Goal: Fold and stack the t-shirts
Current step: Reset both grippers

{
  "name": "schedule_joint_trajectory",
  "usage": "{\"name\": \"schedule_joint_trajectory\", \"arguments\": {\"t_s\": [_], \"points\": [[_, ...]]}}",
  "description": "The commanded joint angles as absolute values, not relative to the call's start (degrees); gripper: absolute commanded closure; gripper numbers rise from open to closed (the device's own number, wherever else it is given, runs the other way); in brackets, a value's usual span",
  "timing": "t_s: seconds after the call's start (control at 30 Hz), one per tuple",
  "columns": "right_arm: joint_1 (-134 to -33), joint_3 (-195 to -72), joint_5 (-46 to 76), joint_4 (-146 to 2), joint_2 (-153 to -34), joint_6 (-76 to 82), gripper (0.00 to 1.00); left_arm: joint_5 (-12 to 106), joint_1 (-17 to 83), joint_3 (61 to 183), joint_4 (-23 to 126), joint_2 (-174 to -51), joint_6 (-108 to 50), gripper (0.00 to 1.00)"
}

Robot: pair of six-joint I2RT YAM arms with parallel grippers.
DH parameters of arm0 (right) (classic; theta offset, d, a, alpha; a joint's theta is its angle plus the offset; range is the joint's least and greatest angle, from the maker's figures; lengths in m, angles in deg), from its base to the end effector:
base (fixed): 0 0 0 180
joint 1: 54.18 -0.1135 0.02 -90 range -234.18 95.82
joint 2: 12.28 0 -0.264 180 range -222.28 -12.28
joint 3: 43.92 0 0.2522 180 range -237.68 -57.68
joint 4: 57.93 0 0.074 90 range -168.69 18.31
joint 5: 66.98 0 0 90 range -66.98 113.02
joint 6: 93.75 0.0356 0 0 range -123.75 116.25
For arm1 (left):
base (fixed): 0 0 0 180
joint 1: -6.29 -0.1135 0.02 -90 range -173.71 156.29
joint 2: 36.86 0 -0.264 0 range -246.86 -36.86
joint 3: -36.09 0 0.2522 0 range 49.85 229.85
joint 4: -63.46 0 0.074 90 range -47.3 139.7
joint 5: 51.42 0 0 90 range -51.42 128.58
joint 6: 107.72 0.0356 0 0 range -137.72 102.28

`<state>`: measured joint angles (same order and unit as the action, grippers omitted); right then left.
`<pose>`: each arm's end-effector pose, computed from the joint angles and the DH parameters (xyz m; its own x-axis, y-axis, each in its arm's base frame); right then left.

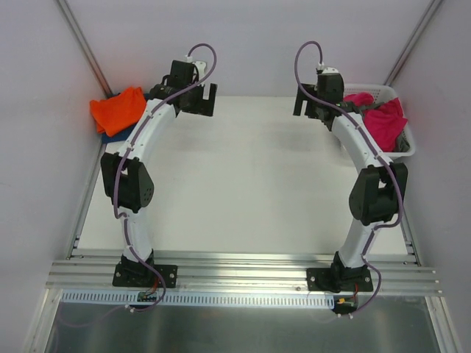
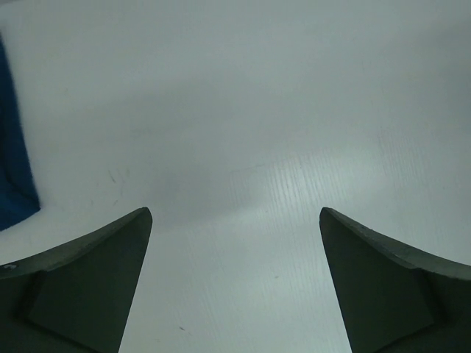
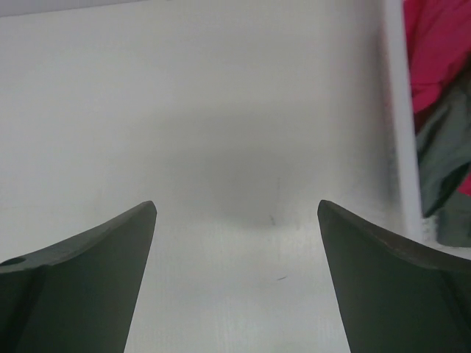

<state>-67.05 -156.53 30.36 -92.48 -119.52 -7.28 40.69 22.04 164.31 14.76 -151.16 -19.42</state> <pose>0.4346 0.0946 0.3359 -0.4675 -0.1695 -0.8676 -0.1412 0.9832 -0.1159 0.4457 -0.1271 0.3523 -0.5577 0.1265 -0.8204 0.2839 0.9578 -0.0454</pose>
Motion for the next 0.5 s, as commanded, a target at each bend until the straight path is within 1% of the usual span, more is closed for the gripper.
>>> {"name": "schedule_joint_trajectory", "arguments": {"t_s": [0.0, 0.2, 0.37, 0.47], "points": [[-65.88, -153.94, 33.56, -88.31, -113.54, -14.36, 0.03, 29.28, 22.54, 169.12, 17.62, -151.55, -16.66, 0.01], [-63.07, -153.05, 35.58, -86.37, -112.30, -15.00, 0.03, 25.76, 24.83, 172.90, 19.11, -155.50, -17.55, 0.01], [-59.91, -153.13, 35.42, -86.80, -112.38, -12.64, 0.03, 23.20, 26.59, 177.64, 21.57, -158.23, -17.11, 0.01], [-57.53, -153.14, 30.50, -88.38, -111.60, -11.04, 0.03, 22.85, 26.77, 178.44, 21.84, -158.06, -17.55, 0.01]]}}
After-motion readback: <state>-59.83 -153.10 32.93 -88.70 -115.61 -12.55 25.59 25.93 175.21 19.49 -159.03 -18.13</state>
